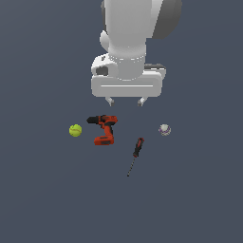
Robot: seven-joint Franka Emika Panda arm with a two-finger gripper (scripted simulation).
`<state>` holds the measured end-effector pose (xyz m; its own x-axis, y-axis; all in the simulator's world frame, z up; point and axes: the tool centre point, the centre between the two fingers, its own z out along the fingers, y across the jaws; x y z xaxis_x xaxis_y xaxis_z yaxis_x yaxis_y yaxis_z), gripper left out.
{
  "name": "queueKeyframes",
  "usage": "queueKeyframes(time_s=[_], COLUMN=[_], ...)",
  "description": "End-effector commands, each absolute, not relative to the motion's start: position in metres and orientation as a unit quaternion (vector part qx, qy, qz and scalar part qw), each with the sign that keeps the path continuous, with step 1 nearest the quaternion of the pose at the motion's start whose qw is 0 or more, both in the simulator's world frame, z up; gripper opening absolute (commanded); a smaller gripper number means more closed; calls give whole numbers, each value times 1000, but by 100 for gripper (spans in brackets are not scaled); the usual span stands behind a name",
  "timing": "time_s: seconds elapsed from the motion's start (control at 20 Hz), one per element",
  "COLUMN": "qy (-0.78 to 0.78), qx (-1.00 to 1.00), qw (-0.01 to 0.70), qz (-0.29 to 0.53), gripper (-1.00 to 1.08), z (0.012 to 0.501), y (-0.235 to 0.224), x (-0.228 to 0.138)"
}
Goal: Pick up a designated object from a clutter of objects.
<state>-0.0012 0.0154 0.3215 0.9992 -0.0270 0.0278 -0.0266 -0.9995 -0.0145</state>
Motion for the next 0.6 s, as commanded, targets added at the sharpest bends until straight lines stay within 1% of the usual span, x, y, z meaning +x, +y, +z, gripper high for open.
queueKeyframes(time_s=[0.0, 0.15, 0.4, 0.55], qy=[13, 18, 37, 39], qx=[-1000, -1000, -999, -999], qw=[7, 9, 15, 15], qz=[-14, -15, -19, -20], gripper=[100, 100, 100, 100], z=[321, 322, 325, 326], y=[15, 10, -11, -13], x=[-1, 0, 5, 5])
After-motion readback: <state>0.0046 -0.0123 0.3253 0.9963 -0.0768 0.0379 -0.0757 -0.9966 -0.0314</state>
